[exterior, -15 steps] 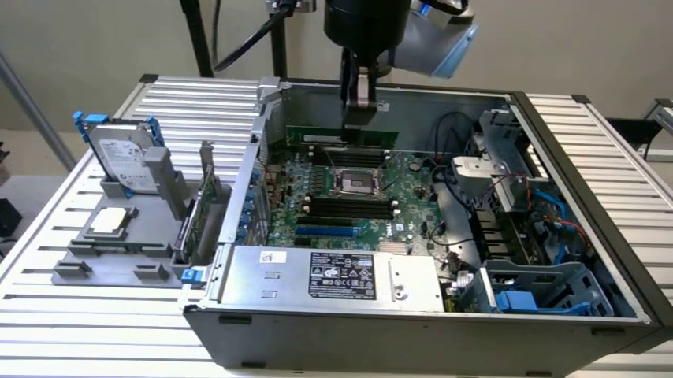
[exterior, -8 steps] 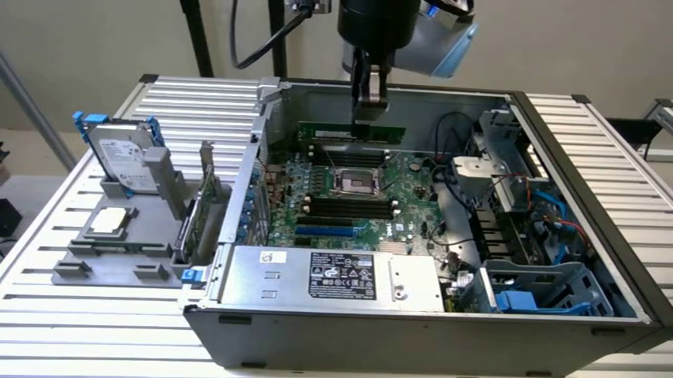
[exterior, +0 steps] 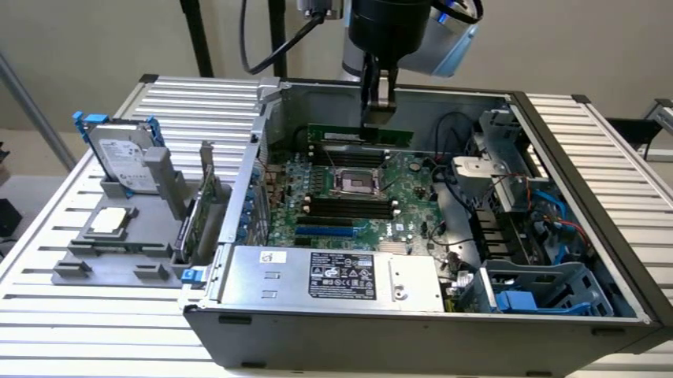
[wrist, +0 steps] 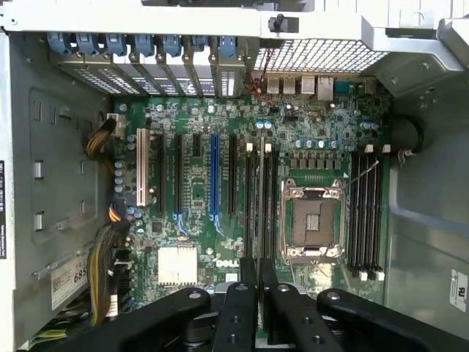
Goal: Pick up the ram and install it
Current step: 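Pick up the ram and move it above insertion slot, then insert the ram into the slot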
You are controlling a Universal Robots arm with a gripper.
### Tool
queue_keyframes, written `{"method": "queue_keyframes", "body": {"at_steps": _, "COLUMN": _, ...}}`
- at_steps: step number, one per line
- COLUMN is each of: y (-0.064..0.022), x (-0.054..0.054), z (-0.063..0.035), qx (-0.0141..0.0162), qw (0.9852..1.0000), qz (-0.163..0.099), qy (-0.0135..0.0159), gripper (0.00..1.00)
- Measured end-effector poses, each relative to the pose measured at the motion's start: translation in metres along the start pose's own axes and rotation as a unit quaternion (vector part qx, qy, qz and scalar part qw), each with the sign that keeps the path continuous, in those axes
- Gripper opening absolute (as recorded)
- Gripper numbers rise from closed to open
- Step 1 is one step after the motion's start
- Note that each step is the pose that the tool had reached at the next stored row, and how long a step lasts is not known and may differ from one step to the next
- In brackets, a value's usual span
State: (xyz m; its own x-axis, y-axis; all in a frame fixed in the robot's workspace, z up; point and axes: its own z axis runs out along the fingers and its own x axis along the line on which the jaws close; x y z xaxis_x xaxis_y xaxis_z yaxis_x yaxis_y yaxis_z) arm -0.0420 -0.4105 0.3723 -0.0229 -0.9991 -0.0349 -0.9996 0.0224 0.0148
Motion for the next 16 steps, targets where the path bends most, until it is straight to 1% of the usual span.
{"method": "queue_keyframes", "body": {"at_steps": 2, "y": -0.0006, "x": -0.0007, "z": 0.0008, "qx": 0.0007, "qw": 1.0000, "qz": 0.005, "qy": 0.0010, "gripper": 0.13}}
{"method": "queue_keyframes", "body": {"at_steps": 16, "y": -0.0007, "x": -0.0007, "z": 0.0009, "qx": 0.0008, "qw": 1.0000, "qz": 0.006, "qy": 0.0011, "gripper": 0.13}}
